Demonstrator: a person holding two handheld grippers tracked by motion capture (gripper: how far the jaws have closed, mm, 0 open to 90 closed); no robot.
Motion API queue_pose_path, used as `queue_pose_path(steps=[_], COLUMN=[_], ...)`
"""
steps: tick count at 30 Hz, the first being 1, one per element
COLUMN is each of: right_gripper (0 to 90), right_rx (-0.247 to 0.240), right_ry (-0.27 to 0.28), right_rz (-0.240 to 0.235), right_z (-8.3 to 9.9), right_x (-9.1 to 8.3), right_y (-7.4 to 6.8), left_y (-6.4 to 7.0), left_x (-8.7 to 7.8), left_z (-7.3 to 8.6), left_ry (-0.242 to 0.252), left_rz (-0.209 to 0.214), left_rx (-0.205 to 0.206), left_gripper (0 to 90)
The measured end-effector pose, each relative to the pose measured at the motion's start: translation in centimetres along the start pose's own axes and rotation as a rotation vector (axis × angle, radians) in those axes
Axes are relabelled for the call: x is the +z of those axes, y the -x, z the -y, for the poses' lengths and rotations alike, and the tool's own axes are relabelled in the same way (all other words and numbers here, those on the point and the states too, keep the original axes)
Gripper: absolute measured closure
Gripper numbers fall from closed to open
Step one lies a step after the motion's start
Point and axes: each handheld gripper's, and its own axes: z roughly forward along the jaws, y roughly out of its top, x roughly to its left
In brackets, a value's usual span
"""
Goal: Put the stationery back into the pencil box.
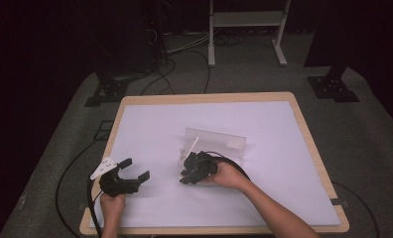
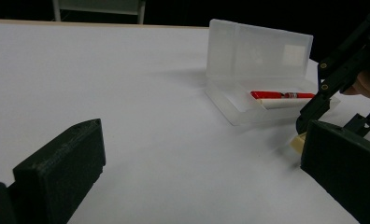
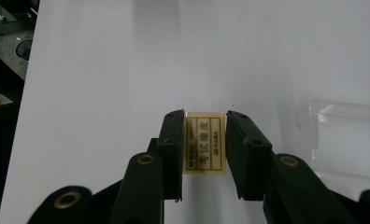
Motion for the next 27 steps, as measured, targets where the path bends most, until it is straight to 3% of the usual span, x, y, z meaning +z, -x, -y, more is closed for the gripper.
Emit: queue_pose_path(steps=[27], right_gripper=[67.6], right_rx=[0.019], right_ry=[-0.007], right_rz=[0.069], right_z=[-0.4], right_x=[-1.5], right_y=[2.1], left_y=[0.0], left_x=[0.0], left_z=[0.0], left_ry=[0.002], left_rz=[0.001], left_rx=[0.004], left_gripper=[0.0])
